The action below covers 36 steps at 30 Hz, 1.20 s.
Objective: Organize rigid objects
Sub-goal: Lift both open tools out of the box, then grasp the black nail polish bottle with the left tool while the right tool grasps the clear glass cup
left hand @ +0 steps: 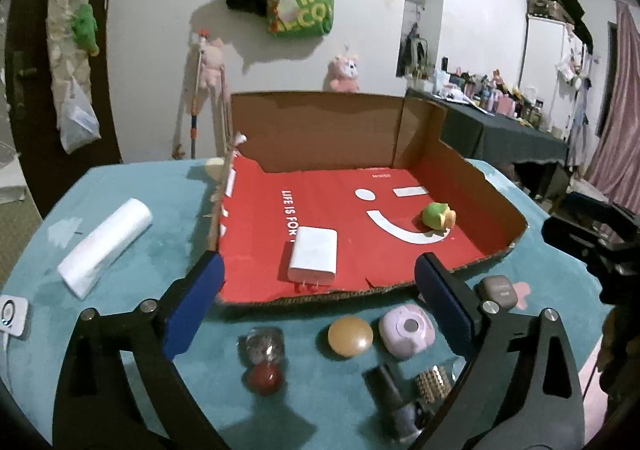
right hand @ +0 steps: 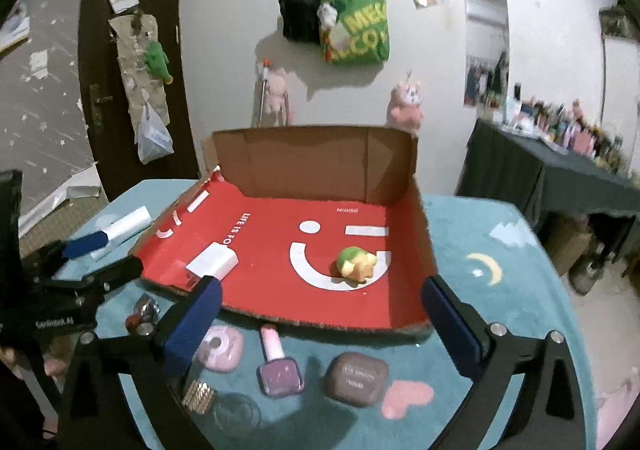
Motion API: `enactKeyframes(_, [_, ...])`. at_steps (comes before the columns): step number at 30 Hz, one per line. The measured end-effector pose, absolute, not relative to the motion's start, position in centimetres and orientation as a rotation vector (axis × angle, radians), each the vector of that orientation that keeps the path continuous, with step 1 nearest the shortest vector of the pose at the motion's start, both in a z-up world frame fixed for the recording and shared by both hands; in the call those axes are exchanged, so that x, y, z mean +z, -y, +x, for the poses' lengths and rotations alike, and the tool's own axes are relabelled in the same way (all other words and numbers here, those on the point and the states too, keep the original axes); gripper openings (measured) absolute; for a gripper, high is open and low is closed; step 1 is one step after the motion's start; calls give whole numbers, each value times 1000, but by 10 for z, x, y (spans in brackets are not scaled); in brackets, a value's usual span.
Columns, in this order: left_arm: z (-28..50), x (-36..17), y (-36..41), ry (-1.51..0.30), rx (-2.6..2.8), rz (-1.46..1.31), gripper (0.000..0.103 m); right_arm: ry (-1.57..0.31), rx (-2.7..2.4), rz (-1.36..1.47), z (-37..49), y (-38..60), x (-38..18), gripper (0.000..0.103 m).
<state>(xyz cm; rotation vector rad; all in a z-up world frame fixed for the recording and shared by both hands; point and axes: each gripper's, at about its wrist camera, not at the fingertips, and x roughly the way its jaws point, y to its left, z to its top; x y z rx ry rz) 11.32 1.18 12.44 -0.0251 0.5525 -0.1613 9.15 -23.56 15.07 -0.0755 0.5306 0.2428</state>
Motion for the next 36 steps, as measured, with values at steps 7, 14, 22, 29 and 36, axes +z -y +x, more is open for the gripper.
enactKeyframes(7, [72, 111, -12, -536, -160, -31, 100, -433, 186, -115, 38, 228, 137, 103])
enactKeyframes(14, [50, 73, -7, -584, -130, -10, 101, -465, 195, -94, 16, 227, 94, 103])
enactKeyframes(22, [45, 37, 1, -677, -151, -1, 101, -542, 191, -64, 12, 229, 56, 103])
enactKeyframes(29, [48, 36, 15, -730, -201, -28, 101, -567, 163, -14, 18, 252, 53, 103])
enactKeyframes(36, [58, 31, 28, -773, -216, 3, 101, -579, 179, 43, 23, 263, 52, 103])
